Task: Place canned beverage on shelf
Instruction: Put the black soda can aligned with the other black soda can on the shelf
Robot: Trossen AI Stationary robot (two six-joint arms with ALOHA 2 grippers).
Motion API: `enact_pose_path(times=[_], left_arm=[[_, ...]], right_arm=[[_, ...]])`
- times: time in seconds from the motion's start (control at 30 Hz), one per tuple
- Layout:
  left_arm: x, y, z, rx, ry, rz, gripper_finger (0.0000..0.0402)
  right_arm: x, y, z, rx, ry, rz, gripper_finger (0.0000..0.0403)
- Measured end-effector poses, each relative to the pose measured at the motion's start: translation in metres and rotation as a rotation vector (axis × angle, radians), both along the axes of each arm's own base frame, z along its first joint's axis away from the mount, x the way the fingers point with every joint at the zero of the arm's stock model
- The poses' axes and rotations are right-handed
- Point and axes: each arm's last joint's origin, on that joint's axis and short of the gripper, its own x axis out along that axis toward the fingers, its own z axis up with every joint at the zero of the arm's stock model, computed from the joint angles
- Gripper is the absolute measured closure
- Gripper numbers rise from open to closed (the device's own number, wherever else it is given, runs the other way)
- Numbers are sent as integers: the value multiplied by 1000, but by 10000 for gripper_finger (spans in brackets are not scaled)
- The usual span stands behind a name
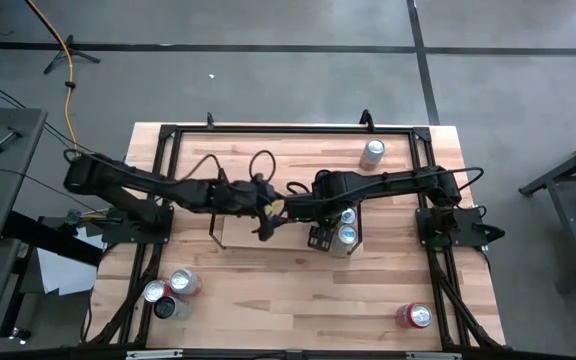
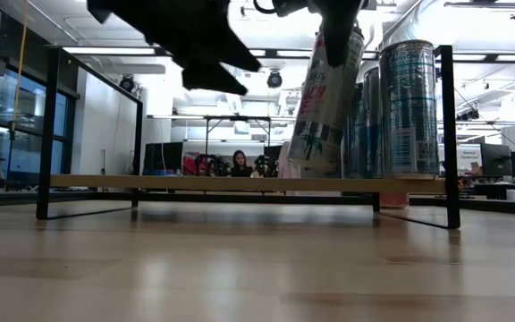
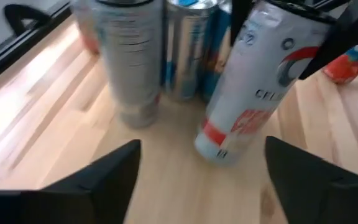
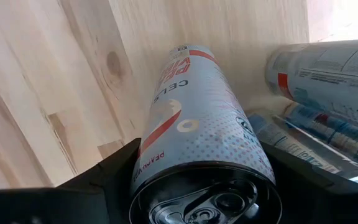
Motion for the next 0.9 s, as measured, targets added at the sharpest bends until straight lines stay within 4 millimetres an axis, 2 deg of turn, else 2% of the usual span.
enact_pose_path(times=[0.13, 0.3, 0.37, 0.6, 0.9], left_arm=[[16, -7, -13, -18, -47, -15, 212], [28, -16, -32, -39, -42, -72, 356], [31, -20, -38, -49, -29, -95, 389], [40, -34, -57, -86, -42, -109, 399], [54, -43, -93, -175, -45, -46, 401]], right_arm=[[0, 0, 0, 1, -2, -11, 140], [0, 0, 0, 1, -2, -12, 139], [0, 0, 0, 1, -3, -12, 139], [0, 0, 0, 3, -3, -29, 139], [3, 1, -6, 28, 27, -17, 139]])
